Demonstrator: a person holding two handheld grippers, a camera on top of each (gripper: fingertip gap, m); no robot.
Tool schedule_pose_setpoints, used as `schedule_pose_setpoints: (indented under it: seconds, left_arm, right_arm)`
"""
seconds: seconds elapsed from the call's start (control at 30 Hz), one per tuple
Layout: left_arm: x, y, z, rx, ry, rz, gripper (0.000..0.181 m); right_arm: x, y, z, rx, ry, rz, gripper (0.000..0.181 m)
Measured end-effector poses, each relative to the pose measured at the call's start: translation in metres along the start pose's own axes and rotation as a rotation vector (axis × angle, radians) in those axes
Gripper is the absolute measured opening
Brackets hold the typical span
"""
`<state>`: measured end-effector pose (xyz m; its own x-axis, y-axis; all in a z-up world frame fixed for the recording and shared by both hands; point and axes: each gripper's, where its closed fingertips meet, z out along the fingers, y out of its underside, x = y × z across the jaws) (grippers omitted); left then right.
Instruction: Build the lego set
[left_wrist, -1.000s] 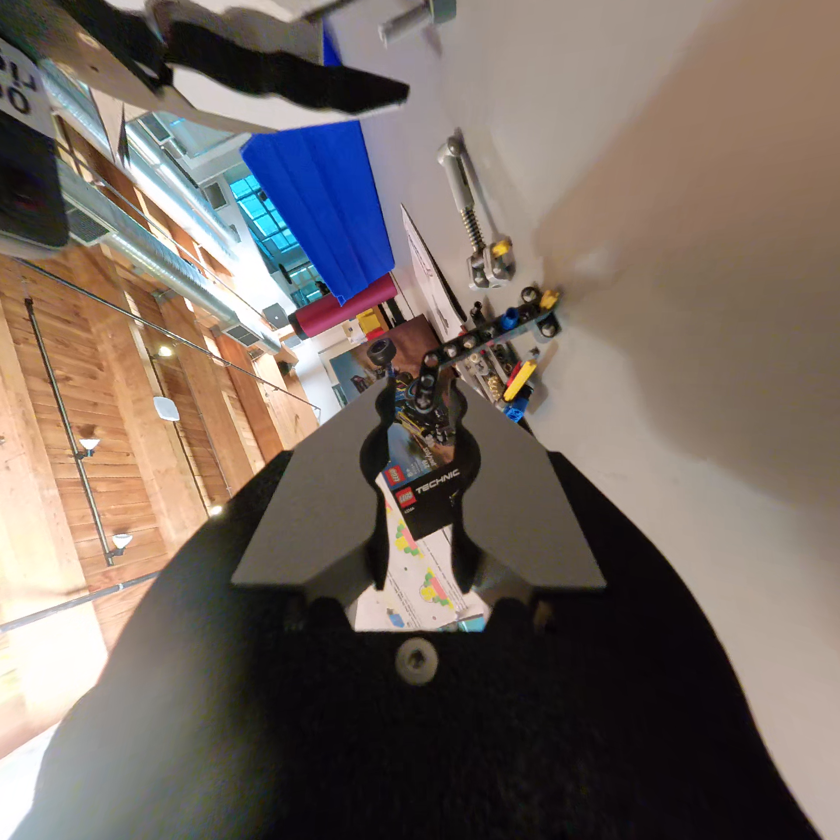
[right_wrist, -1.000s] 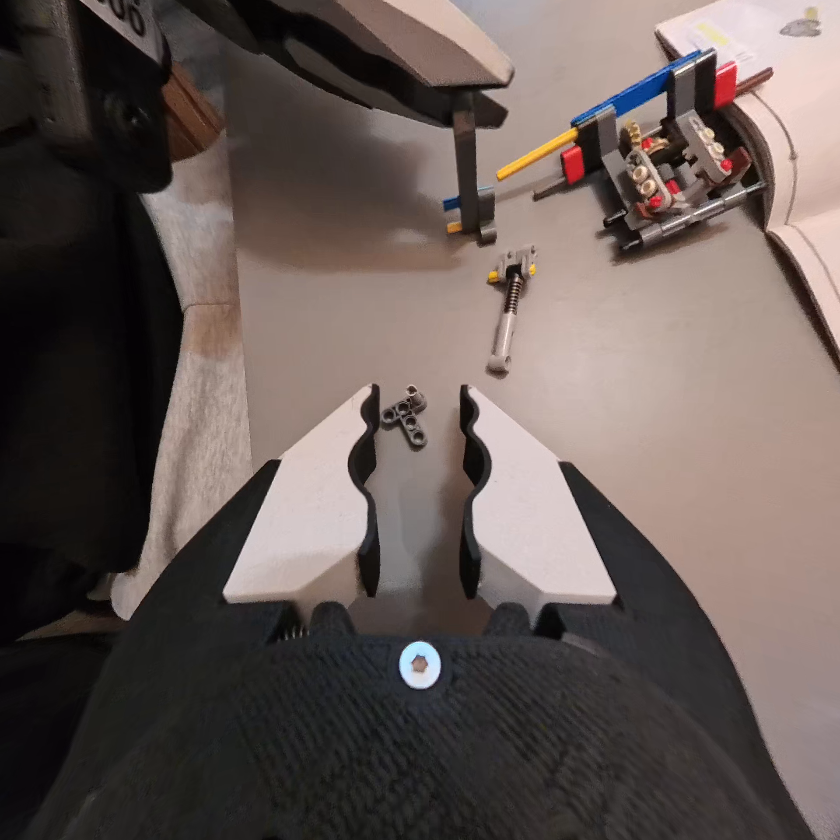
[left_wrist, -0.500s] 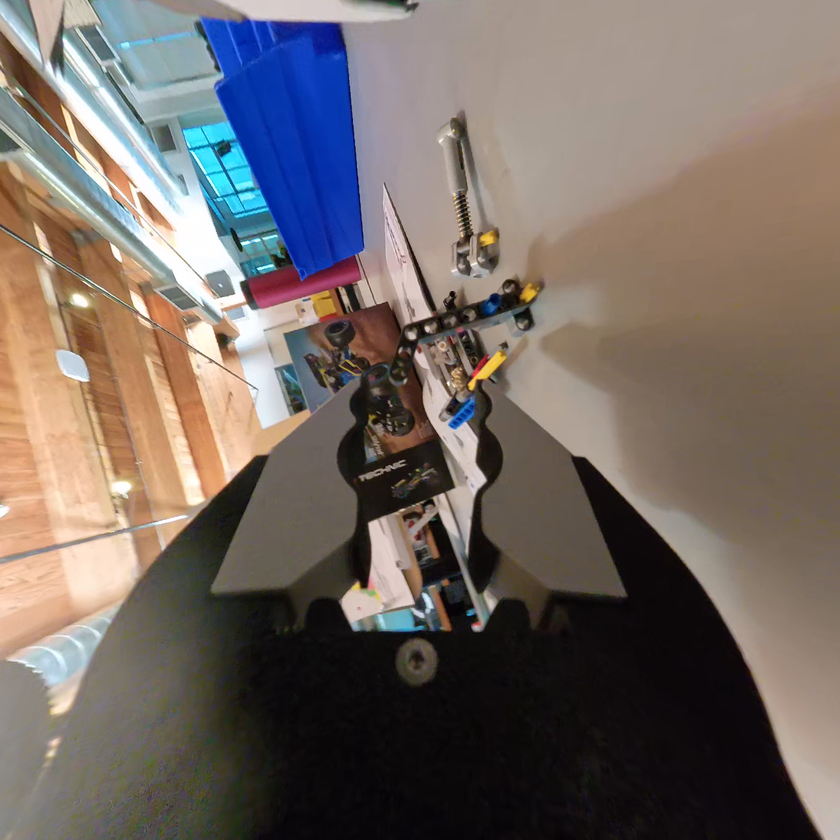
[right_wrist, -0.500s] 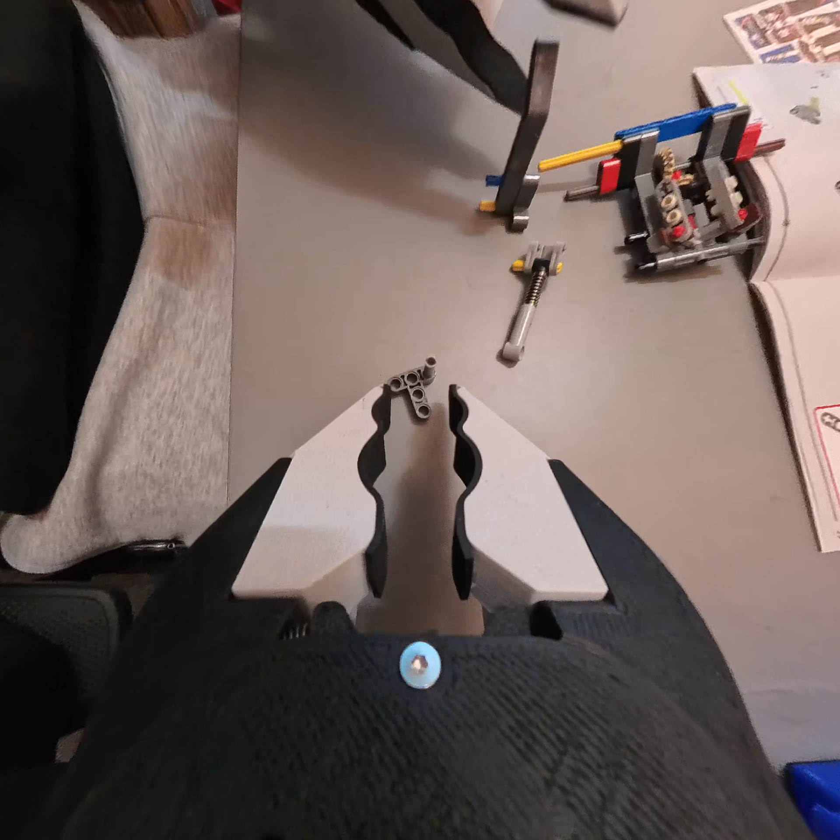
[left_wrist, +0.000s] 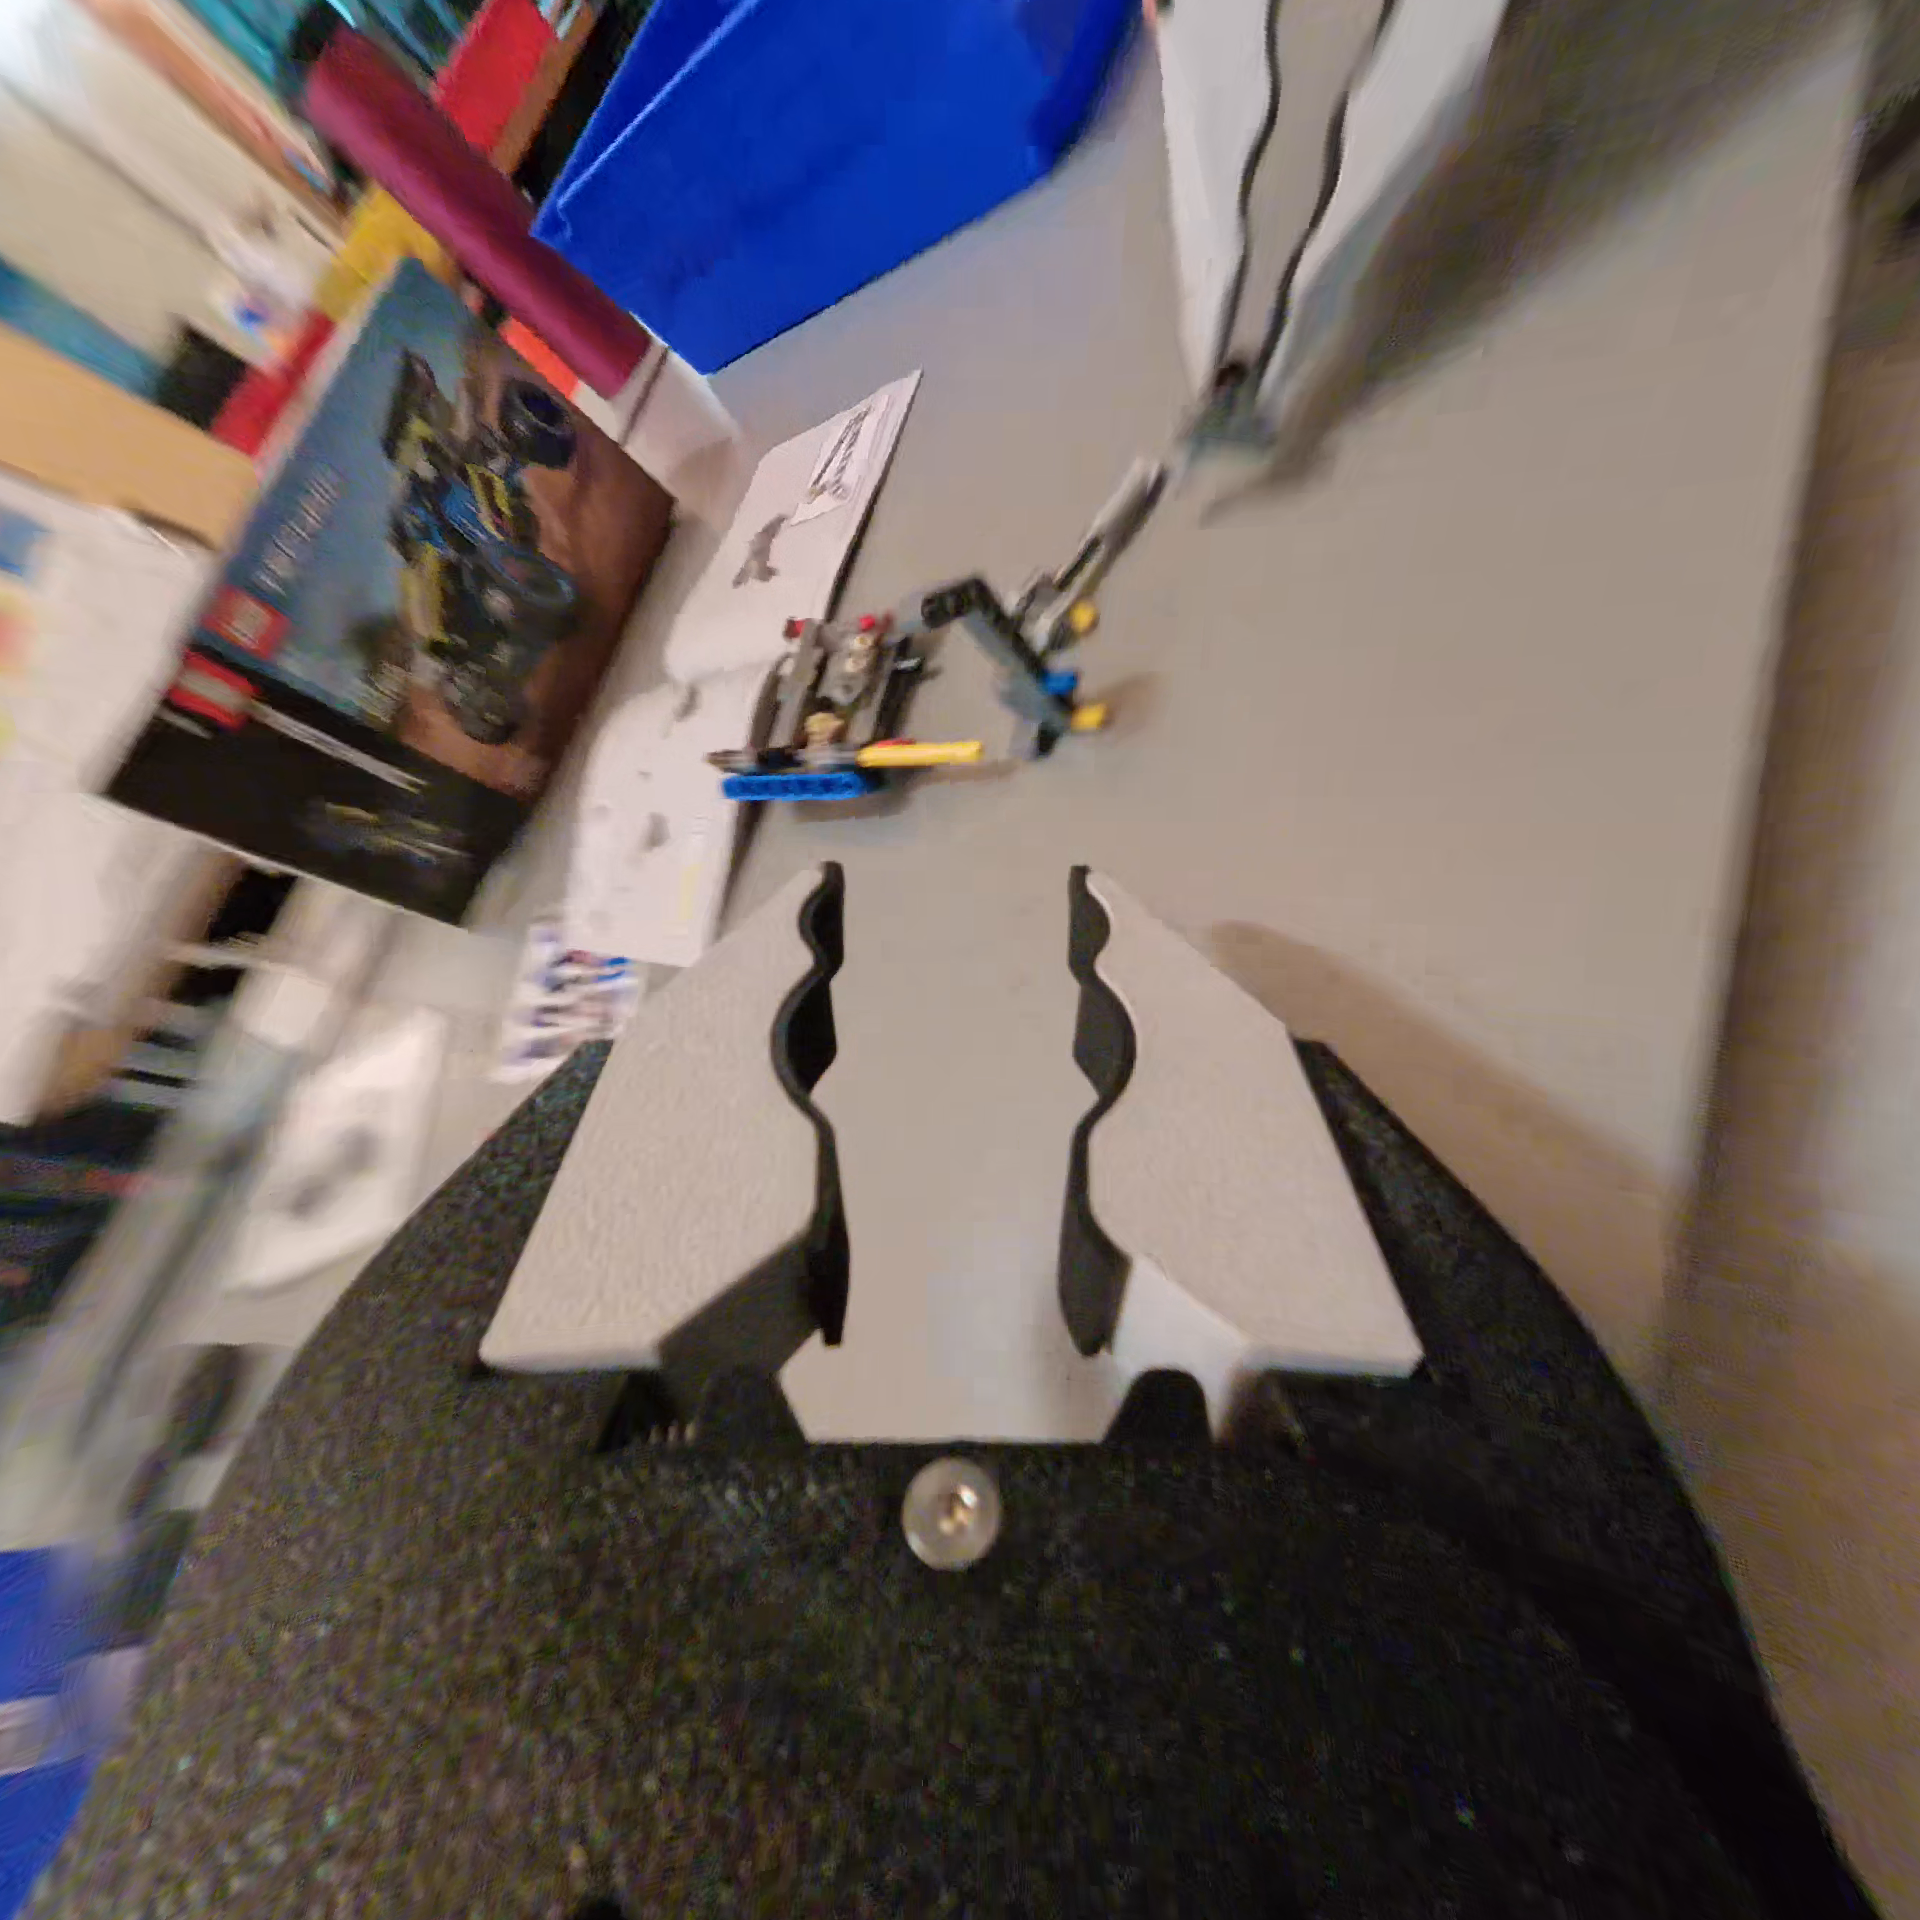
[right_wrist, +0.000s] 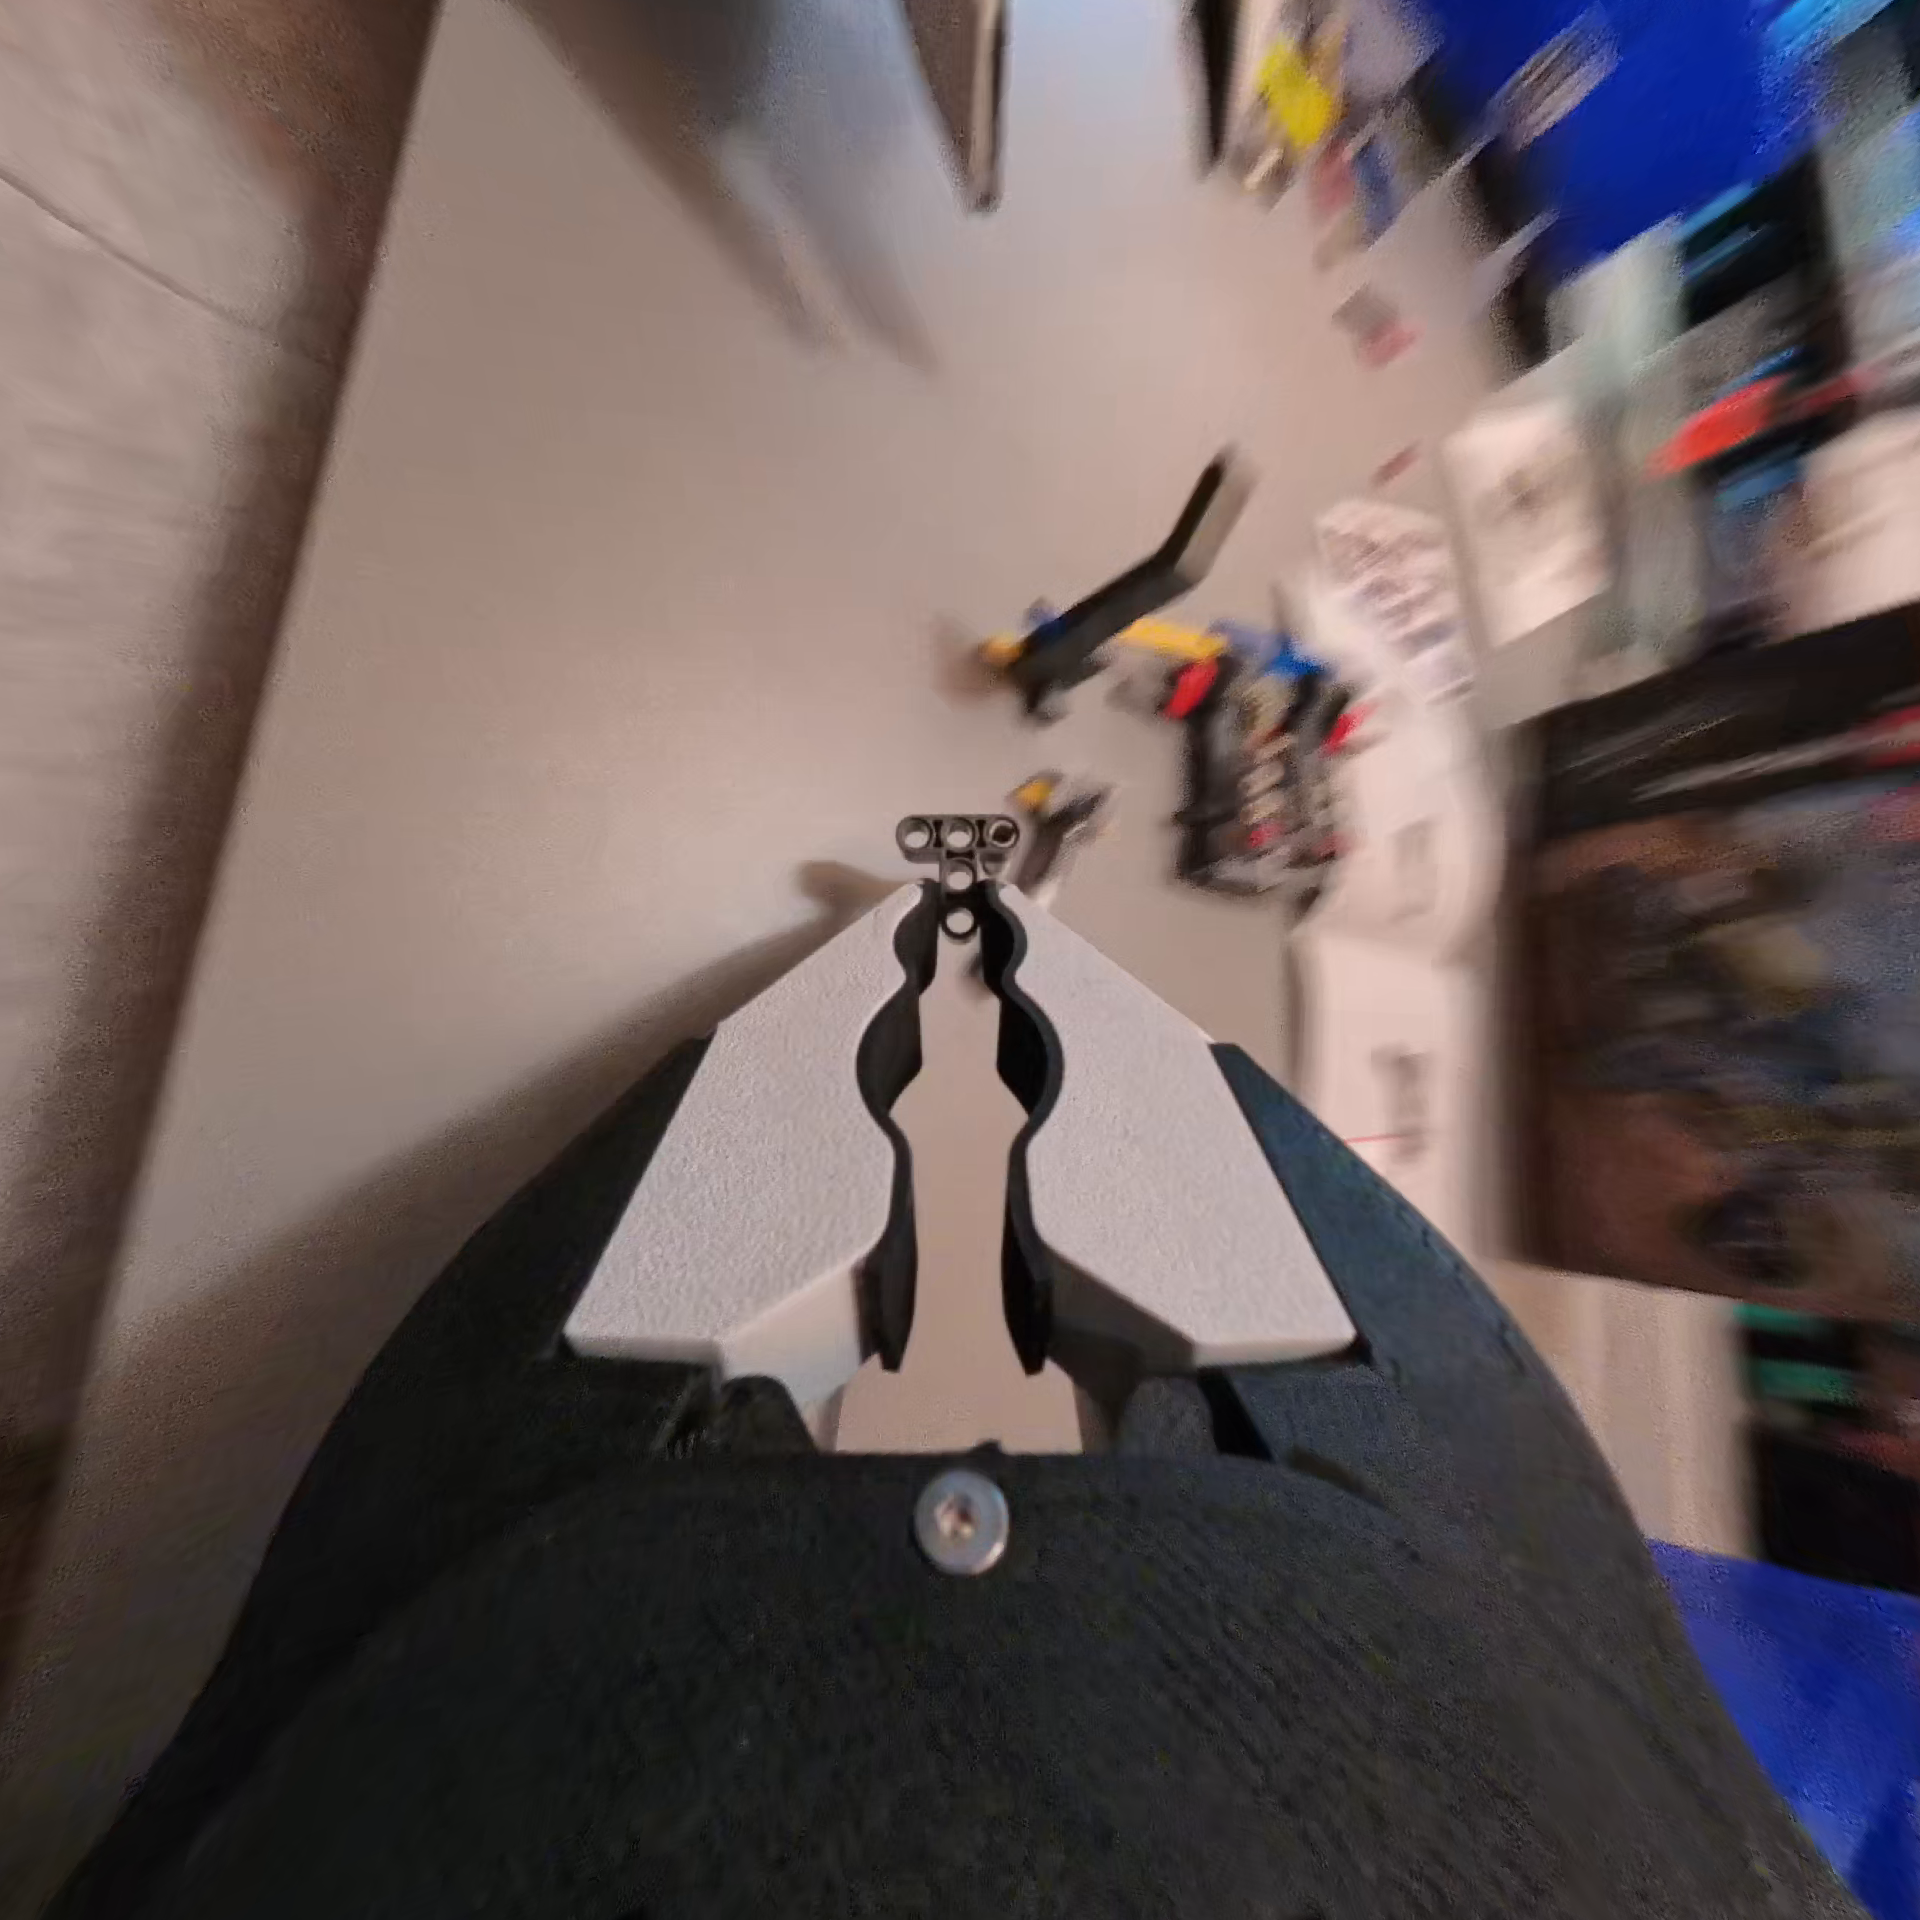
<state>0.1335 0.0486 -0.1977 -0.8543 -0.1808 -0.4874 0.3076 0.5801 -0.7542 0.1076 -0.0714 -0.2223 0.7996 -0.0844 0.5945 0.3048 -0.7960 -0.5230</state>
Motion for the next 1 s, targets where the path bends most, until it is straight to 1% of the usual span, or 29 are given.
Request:
schedule_pose_setpoints:
  seconds: [0.03,0.1,0.13,0.2,0.27,0.37,0.43,0.5,0.53,0.6,0.7,0.83,0.87,0.9,0.93,0.97,1.0]
  left_arm:
    - [0.009,-0.008,-0.003,0.028,0.069,-0.140,0.041]
    - [0.025,-0.024,-0.008,0.055,0.209,-0.400,0.038]
    - [0.030,-0.033,-0.009,0.075,0.272,-0.513,0.038]
    - [0.037,-0.049,-0.011,0.131,0.400,-0.692,0.037]
    - [0.037,-0.053,-0.008,0.140,0.493,-0.799,0.036]
    - [0.040,-0.046,-0.001,0.088,0.608,-0.884,0.034]
    - [0.042,-0.053,-0.004,0.124,0.726,-0.984,0.033]
    - [0.039,-0.064,-0.010,0.198,0.841,-1.112,0.033]
    - [0.036,-0.066,-0.010,0.220,0.871,-1.157,0.033]
    - [0.034,-0.066,-0.009,0.240,0.878,-1.188,0.034]
    - [0.036,-0.064,-0.006,0.224,0.851,-1.162,0.034]
    - [0.029,-0.054,0.001,0.200,0.684,-1.001,0.031]
    - [0.027,-0.054,0.001,0.197,0.657,-0.975,0.031]
    - [0.025,-0.055,0.001,0.200,0.646,-0.954,0.035]
    - [0.026,-0.057,-0.001,0.206,0.654,-0.941,0.041]
    - [0.029,-0.060,-0.004,0.214,0.689,-0.932,0.042]
    - [0.034,-0.064,-0.009,0.225,0.755,-0.926,0.044]
  right_arm:
    - [0.009,-0.012,0.000,0.022,0.109,-0.104,0.005]
    - [0.024,-0.028,-0.002,0.006,0.308,-0.282,0.005]
    - [0.026,-0.034,-0.002,-0.017,0.369,-0.381,0.005]
    - [0.022,-0.043,0.003,-0.053,0.429,-0.542,0.005]
    - [0.018,-0.055,0.007,-0.039,0.470,-0.630,0.005]
    - [0.017,-0.076,0.000,0.024,0.564,-0.710,0.005]
    - [0.017,-0.087,-0.007,0.053,0.621,-0.765,0.004]
    - [0.018,-0.090,-0.011,0.037,0.660,-0.834,0.005]
    - [0.018,-0.091,-0.013,0.034,0.673,-0.858,0.005]
    - [0.016,-0.092,-0.014,0.031,0.679,-0.903,0.005]
    - [0.013,-0.087,-0.008,0.007,0.644,-0.960,0.005]
    - [0.015,-0.092,-0.010,0.024,0.659,-1.025,0.005]
    - [0.014,-0.094,-0.010,0.028,0.664,-1.053,0.005]
    - [0.013,-0.096,-0.010,0.036,0.664,-1.085,0.005]
    - [0.012,-0.098,-0.010,0.045,0.668,-1.113,0.005]
    - [0.012,-0.099,-0.009,0.048,0.668,-1.138,0.005]
    - [0.011,-0.100,-0.009,0.054,0.662,-1.161,0.005]
